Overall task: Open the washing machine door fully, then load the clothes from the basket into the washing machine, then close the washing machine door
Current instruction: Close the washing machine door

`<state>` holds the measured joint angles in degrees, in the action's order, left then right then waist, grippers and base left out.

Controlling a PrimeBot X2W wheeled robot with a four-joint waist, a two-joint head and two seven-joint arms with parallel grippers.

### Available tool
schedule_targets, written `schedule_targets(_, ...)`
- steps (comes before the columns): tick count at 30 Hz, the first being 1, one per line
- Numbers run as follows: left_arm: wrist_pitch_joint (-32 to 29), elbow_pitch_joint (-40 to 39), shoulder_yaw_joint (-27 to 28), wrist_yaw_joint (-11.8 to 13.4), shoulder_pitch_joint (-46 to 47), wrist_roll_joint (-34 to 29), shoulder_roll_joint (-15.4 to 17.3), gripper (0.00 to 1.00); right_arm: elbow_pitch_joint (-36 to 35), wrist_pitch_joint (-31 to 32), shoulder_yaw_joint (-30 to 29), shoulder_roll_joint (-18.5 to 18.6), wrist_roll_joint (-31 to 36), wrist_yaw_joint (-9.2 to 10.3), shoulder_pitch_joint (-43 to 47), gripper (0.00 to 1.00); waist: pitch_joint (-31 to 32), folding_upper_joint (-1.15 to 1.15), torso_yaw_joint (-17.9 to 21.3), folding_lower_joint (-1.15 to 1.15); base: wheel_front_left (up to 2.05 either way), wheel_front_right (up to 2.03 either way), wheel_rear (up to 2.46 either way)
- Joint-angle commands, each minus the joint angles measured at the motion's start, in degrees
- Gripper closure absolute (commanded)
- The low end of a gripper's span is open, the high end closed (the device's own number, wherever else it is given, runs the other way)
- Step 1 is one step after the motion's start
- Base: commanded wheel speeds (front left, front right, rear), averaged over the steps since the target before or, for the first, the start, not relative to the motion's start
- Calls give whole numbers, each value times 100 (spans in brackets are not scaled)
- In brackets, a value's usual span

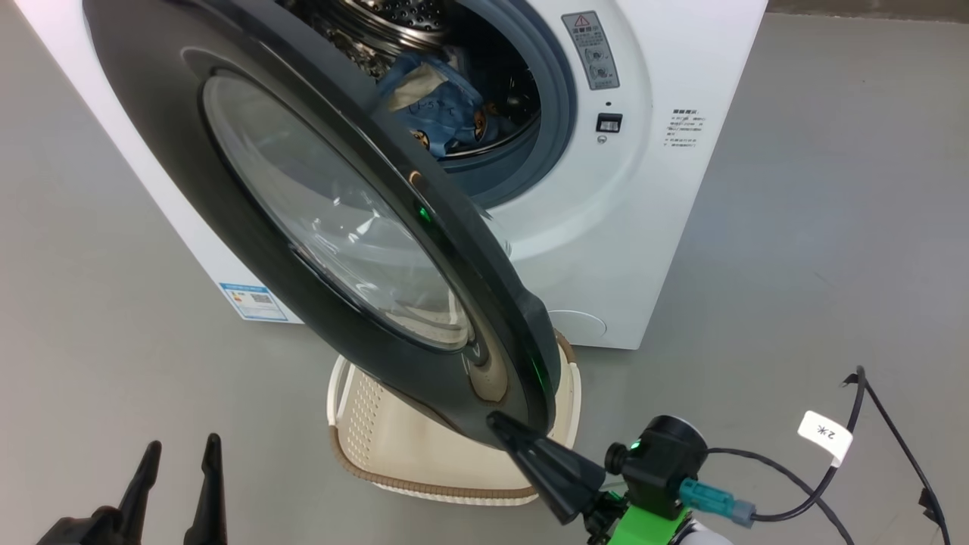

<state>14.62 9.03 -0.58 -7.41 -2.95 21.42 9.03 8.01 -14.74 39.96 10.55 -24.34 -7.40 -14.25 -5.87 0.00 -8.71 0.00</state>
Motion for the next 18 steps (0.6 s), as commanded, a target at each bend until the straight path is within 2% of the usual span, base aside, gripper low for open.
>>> schedule_targets(1,38,-93,194,-8,287,13,120,0,-68,-26,-32,-105,-6,-9,-97,100,-12,0,12,0,0,0,0)
schedule_targets(18,38,-180,146,-8,357,18,107,0,63,-26,-754,-238,138,-9,-324,100,-186,0,39,0,0,0,0)
